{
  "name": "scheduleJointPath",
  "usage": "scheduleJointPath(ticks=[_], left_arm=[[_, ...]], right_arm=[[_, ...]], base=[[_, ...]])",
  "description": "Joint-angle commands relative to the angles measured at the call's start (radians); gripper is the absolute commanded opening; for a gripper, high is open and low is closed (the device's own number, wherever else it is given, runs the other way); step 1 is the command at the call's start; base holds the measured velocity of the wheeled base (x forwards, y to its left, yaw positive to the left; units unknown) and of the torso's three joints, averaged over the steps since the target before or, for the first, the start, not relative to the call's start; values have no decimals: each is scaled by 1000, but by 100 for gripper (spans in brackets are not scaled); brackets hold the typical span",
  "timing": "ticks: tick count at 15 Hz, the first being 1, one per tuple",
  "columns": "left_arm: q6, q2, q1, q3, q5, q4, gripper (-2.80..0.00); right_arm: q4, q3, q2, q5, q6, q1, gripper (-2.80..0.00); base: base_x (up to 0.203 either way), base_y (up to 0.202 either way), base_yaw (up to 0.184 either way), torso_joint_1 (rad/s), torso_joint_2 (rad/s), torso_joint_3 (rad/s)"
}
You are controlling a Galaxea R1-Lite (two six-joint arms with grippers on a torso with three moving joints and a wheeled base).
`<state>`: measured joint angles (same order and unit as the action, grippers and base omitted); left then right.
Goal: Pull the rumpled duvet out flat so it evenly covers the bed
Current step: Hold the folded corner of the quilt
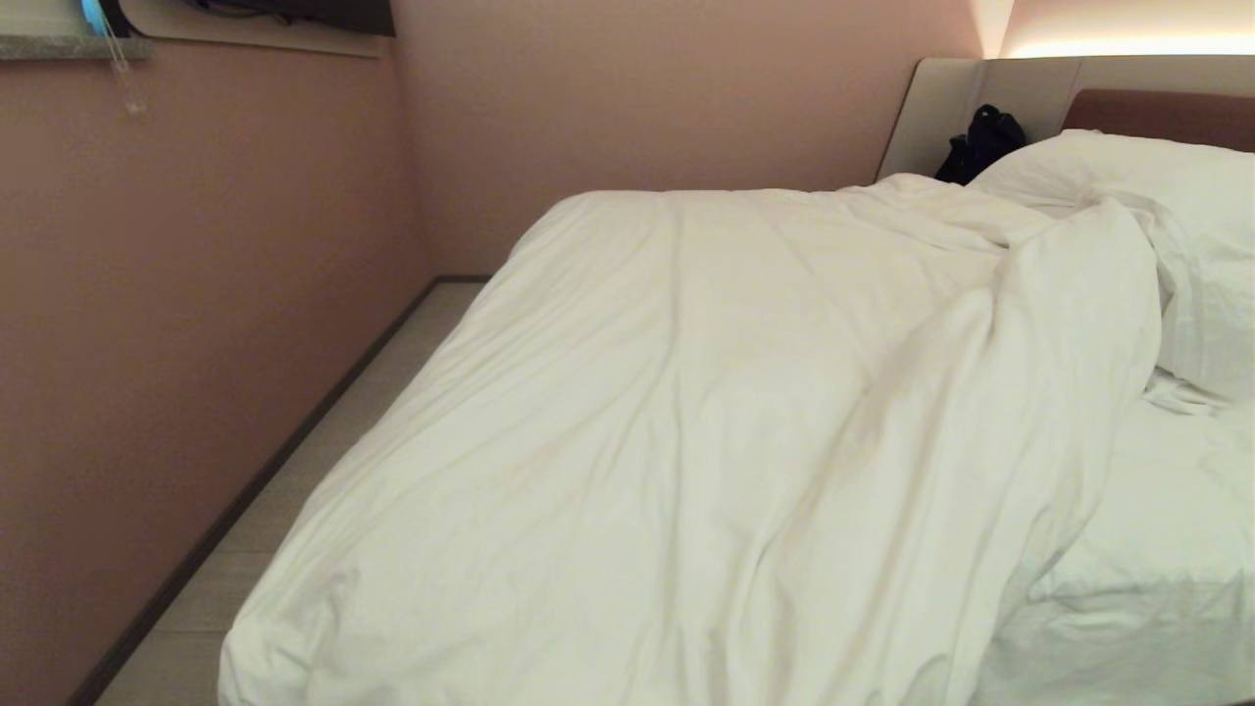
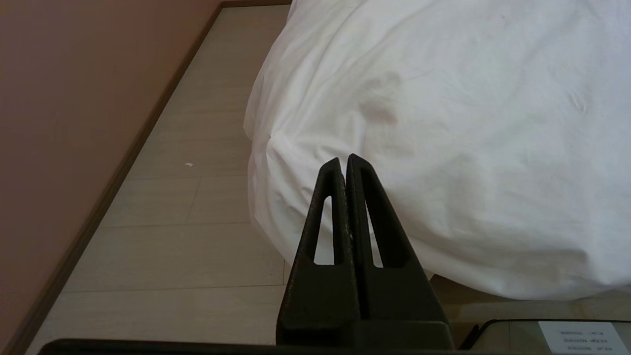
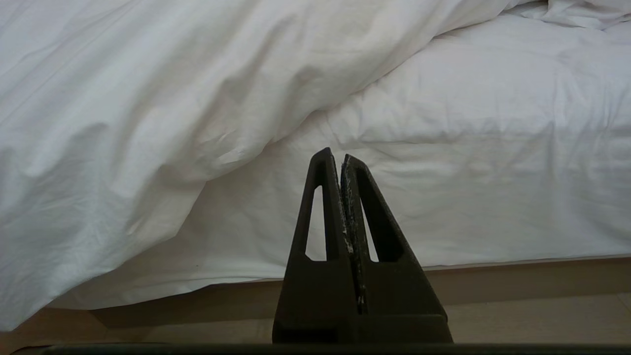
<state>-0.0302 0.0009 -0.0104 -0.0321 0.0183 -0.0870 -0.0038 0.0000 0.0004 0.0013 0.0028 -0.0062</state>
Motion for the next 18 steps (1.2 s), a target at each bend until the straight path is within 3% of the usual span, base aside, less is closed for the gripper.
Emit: scheduleJointPath(ticks=[1, 18], left_arm=[[-1, 2, 0, 0, 0, 0, -280], [-2, -1, 0, 1, 2, 0, -280]], right_arm=[[-1, 0, 0, 0, 0, 0, -280], [-1, 0, 0, 0, 0, 0, -280]], base=[[0, 0, 0, 0, 0, 0], [0, -12, 1, 1, 0, 0]])
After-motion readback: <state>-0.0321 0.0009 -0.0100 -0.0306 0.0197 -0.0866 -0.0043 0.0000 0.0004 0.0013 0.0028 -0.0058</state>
